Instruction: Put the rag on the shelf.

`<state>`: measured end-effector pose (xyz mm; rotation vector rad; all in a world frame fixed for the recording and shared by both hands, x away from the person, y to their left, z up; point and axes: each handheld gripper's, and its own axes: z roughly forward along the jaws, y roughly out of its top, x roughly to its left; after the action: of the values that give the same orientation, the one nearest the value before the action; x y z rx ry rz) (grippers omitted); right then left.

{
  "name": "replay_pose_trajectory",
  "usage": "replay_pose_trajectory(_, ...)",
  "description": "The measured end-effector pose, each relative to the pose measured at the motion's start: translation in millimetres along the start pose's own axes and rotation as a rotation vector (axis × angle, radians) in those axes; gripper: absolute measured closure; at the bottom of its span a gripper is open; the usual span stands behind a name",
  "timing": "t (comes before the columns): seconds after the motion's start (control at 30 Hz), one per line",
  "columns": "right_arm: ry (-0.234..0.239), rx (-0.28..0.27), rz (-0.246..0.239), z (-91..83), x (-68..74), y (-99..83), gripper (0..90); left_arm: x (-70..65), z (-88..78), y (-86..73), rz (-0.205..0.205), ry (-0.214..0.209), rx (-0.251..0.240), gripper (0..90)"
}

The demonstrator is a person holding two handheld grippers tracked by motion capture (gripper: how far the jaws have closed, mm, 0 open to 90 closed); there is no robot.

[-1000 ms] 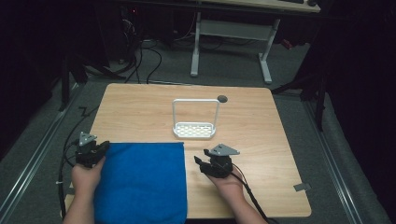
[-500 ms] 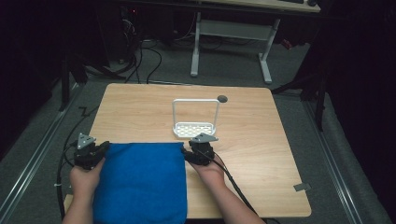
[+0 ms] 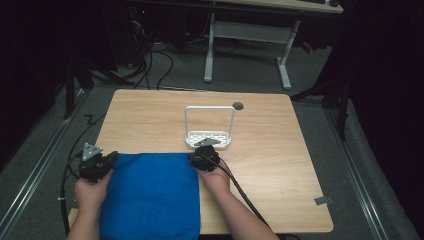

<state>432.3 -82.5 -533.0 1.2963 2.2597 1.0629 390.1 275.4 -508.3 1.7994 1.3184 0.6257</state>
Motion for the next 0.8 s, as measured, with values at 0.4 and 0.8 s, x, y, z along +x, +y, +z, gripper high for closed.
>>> replay_pose_trajectory(0.4,0.007,-0.038,-0.040,-7.4,4.4,-1.5,88.5,-2.7,-1.3,1.8,-0.003,-0.015,-0.009,89.7)
replay_pose_trajectory(0.8,0.049,-0.193,-0.019,-52.1,7.0,-1.6,88.5,-18.4,-13.0,14.2,0.033,-0.044,-0.071,89.9)
